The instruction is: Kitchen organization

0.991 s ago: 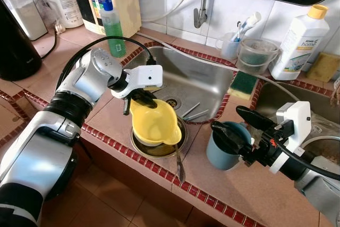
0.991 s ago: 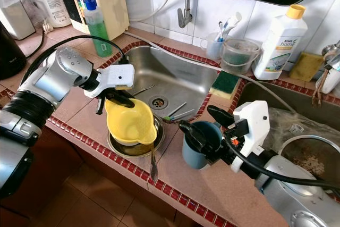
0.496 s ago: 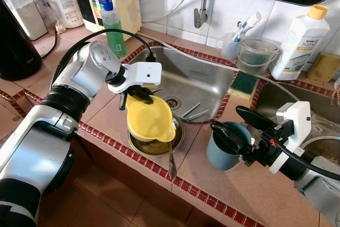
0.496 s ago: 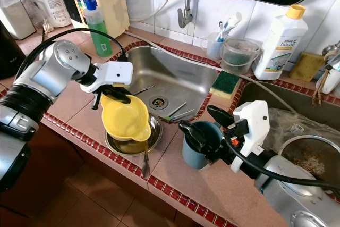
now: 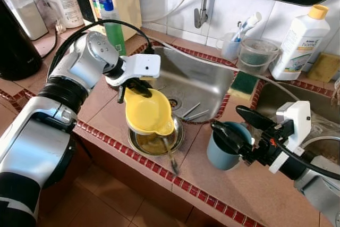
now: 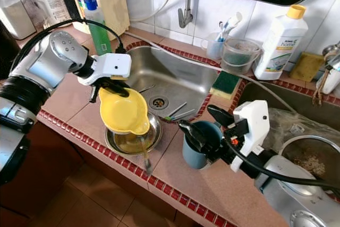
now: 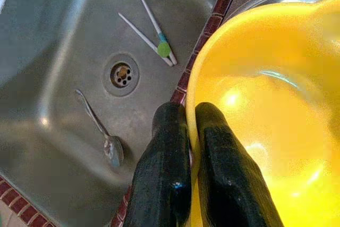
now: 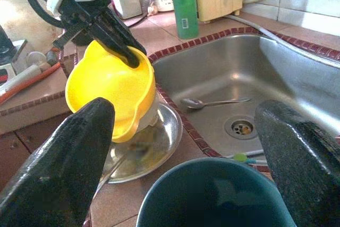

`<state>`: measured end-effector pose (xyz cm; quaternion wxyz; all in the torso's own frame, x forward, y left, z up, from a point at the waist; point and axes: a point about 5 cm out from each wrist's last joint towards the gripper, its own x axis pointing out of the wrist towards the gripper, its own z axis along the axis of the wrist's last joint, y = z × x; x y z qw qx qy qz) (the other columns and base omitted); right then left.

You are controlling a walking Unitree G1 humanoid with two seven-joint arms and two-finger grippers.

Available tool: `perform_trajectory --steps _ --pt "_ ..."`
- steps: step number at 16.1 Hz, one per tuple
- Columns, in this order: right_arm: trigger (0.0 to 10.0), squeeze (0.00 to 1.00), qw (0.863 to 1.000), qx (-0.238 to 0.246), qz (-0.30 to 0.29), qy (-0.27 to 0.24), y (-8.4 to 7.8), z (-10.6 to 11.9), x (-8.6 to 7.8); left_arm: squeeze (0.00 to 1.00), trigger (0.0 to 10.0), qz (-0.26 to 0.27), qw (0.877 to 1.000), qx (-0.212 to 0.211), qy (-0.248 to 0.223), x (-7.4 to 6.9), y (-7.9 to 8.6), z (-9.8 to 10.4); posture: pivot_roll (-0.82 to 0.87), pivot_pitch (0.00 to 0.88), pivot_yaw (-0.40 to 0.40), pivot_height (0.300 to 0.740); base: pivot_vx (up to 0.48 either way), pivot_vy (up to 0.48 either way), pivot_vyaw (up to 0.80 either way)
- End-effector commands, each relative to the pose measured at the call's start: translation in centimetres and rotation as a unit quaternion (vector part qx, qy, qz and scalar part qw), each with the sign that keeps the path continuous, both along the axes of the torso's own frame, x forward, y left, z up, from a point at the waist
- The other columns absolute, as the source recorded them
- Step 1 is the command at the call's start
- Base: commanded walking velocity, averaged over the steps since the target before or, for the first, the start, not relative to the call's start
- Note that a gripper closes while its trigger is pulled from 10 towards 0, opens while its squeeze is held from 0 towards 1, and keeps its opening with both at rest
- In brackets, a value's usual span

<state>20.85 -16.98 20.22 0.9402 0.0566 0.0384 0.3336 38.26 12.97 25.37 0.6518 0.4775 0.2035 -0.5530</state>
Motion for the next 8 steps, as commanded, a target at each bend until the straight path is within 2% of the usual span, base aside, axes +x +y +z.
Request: perform_trajectory --steps 1,4,8 --pt "10.0 0.00 1.000 -0.003 -0.003 -0.004 -0.2 0.2 0.2 0.00 10.0 -0.006 1.000 0.000 -0.020 0.1 0.1 1.6 -0.16 0.012 0.050 0.740 0.000 0.000 0.00" --pt "10.0 0.00 1.000 -0.003 -0.004 -0.003 -0.2 0.2 0.2 0.00 10.0 0.014 0.999 -0.022 -0.035 0.6 0.0 2.1 -0.16 0.013 0.052 0.740 0.000 0.000 0.00" --pt "10.0 0.00 1.000 -0.001 -0.004 -0.005 -0.2 0.2 0.1 0.00 10.0 0.070 0.990 -0.107 -0.064 1.7 -1.0 2.4 -0.16 0.012 0.052 0.740 0.000 0.000 0.00"
